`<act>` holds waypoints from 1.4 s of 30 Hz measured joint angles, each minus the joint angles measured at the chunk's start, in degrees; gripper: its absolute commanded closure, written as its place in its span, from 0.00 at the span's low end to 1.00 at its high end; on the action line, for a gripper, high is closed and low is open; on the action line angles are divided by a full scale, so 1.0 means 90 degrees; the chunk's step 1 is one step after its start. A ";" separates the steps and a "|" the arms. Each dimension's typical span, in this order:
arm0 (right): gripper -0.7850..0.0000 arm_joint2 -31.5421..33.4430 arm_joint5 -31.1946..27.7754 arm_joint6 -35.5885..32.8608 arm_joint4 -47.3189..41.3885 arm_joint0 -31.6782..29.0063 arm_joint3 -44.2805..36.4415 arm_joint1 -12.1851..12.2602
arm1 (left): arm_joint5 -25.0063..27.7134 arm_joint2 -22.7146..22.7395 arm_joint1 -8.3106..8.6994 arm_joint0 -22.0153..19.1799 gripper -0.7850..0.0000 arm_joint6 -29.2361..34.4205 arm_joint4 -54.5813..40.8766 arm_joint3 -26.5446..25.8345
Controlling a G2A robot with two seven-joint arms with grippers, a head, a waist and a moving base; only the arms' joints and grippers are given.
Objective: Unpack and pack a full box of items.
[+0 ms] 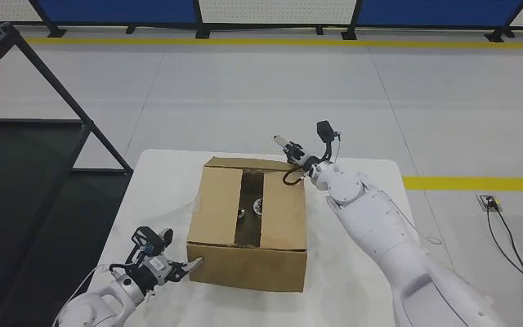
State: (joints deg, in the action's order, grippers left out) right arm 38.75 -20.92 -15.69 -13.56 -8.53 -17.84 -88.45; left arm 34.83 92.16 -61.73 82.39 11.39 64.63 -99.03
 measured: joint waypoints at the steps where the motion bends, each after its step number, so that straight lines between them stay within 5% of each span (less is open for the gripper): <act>1: 0.00 0.0037 -0.0092 0.0029 -0.0012 -0.0002 -0.0003 0.0007 | 0.0017 0.0002 0.0001 0.0005 0.00 -0.0016 -0.0059 0.0000; 8: 0.00 0.0418 -0.1137 -0.0107 -0.0272 -0.0120 -0.0257 0.0125 | 0.0275 0.0243 0.0033 0.0050 0.00 0.0048 -0.0843 -0.0028; 16: 0.00 0.1015 -0.2115 -0.1852 -0.1231 -0.0578 -0.1163 0.0351 | 0.0388 0.0459 0.0076 -0.0030 0.00 0.0728 -0.2741 0.0230; 19: 0.00 0.1179 -0.2092 -0.2515 -0.1546 -0.0669 -0.1335 0.0419 | 0.0295 0.0469 0.0086 -0.0076 0.00 0.1088 -0.3301 0.0264; 27: 0.00 0.1198 -0.1915 -0.2353 -0.1373 -0.0818 -0.1519 0.0450 | 0.0222 0.0356 0.0083 -0.0071 0.00 0.1052 -0.3155 0.0240; 42: 0.00 0.1410 -0.1065 -0.2675 -0.0481 -0.1268 -0.2502 0.0660 | 0.0812 -0.0193 0.0164 -0.0381 0.00 0.2050 -0.3506 0.0301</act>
State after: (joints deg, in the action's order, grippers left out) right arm 51.43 -30.51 -39.77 -17.89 -19.94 -40.36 -82.51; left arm 42.14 90.42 -60.26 78.96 29.85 33.07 -96.32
